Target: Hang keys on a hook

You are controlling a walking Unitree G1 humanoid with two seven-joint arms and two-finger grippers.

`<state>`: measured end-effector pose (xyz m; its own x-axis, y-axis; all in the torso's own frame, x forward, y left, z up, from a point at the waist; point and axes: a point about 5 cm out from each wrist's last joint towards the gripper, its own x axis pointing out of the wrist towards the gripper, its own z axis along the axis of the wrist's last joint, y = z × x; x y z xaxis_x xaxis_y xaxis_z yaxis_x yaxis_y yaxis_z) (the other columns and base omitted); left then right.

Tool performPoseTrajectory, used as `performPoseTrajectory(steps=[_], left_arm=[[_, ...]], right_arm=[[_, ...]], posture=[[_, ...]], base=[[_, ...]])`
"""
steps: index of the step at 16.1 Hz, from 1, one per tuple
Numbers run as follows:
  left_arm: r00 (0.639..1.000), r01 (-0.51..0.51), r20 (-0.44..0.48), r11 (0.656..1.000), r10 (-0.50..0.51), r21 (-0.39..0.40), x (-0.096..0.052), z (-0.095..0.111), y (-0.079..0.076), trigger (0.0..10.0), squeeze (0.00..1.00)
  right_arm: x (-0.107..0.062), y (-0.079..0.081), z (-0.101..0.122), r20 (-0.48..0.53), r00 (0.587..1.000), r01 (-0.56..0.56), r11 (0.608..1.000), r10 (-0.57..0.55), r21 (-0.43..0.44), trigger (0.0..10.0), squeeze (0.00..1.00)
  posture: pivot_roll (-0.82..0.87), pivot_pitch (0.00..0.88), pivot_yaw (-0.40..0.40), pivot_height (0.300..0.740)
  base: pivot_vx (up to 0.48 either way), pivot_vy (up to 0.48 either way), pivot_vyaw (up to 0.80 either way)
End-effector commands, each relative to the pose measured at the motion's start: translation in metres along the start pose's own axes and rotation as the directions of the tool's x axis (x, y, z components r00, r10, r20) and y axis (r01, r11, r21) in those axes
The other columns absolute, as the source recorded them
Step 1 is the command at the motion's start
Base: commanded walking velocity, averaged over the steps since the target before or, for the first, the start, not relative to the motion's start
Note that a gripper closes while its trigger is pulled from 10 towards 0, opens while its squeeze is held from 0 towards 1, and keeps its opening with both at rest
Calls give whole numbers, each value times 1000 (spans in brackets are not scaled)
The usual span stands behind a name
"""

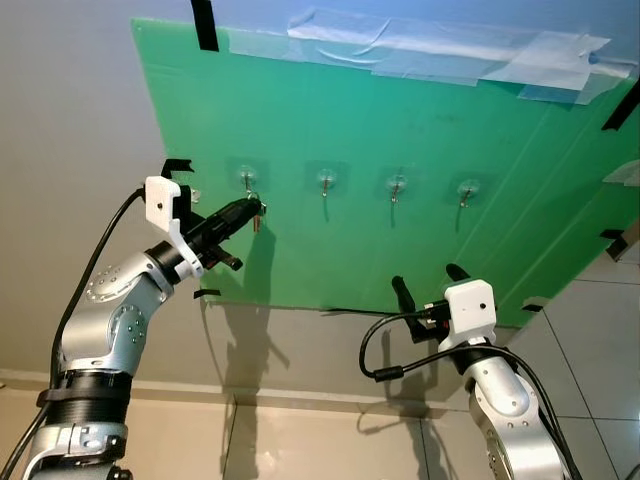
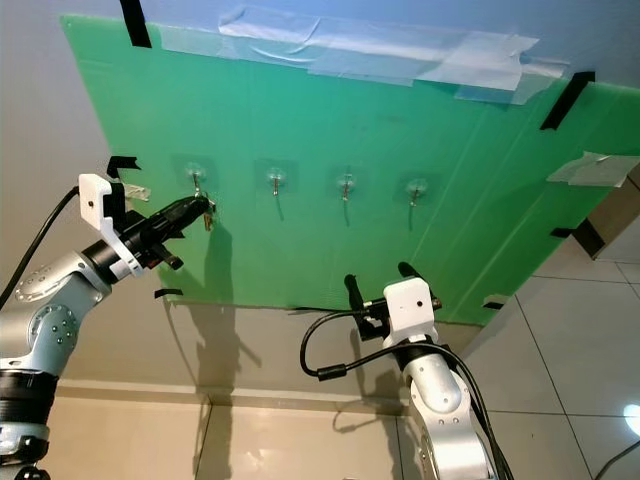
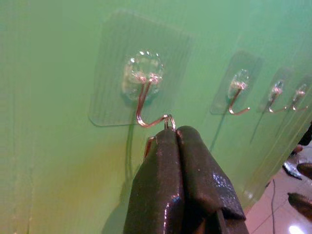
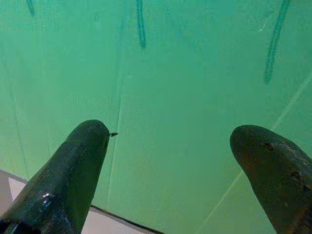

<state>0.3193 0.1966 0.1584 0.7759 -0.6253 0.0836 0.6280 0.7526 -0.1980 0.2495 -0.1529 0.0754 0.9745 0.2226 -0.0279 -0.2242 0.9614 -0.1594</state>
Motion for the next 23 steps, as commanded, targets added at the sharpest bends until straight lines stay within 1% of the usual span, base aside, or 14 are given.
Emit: performPoseTrajectory(steps=[1,2,6,10,13,15,17,19,20,21,22,23], left_arm=[[1000,-10,24,1000,10,-9,3,4,2,10000,0],[999,-12,29,1000,12,-11,3,4,3,10000,0],[998,41,44,999,-40,-16,9,5,-4,10000,0],[998,42,48,999,-41,-19,10,5,-4,10000,0],[998,9,70,999,-7,-39,8,8,1,10000,0],[995,-25,96,999,29,-46,5,11,5,10000,0],[994,-27,106,999,30,-30,1,14,0,10000,0],[994,-37,106,998,41,-42,-1,12,1,10000,0],[993,-64,96,992,74,-111,0,5,7,10000,0],[986,-116,85,961,142,-250,0,-5,16,10000,0],[983,-133,85,946,165,-296,-1,-8,20,10000,0],[975,-169,71,909,211,-381,-5,-17,25,10000,0]], right_arm=[[-2,-2,-1,-7,1000,8,1000,-8,-3,10000,1000],[-2,-2,-1,-7,1000,8,1000,-8,-3,10000,1000],[-4,-3,-1,-9,1000,7,1000,-7,-6,10000,1000],[-5,-3,-2,-12,1000,4,1000,-4,-9,10000,1000],[-5,-3,-2,-15,1000,4,1000,-4,-9,10000,1000],[-5,-4,-3,-17,1000,0,1000,-1,-11,10000,1000],[-5,-5,-4,-20,1000,-5,1000,4,-15,10000,1000],[-5,-5,-4,-22,1000,-11,1000,11,-16,10000,1000],[-3,-4,-3,-21,1000,-24,1000,23,-18,10000,1000],[-1,-3,-2,-19,999,-31,999,30,-19,10000,1000],[-1,-3,-2,-19,999,-31,999,31,-18,10000,1000],[-1,-3,-1,-16,999,-30,999,30,-17,10000,1000]], posture=[[-17,0,-43,740],[-17,0,-43,740],[-18,0,-47,740],[-22,0,-49,740],[-22,0,-51,740],[-21,0,-56,740],[-14,0,-65,740],[-9,0,-71,740],[-5,0,-76,740],[-4,0,-77,740],[-4,0,-77,740],[-8,0,-76,740]], base=[[0,0,0],[0,0,0],[0,0,0],[0,0,0],[0,0,0],[0,0,0],[0,0,0],[0,0,0],[0,0,0],[0,0,0],[0,0,0],[0,0,0]])
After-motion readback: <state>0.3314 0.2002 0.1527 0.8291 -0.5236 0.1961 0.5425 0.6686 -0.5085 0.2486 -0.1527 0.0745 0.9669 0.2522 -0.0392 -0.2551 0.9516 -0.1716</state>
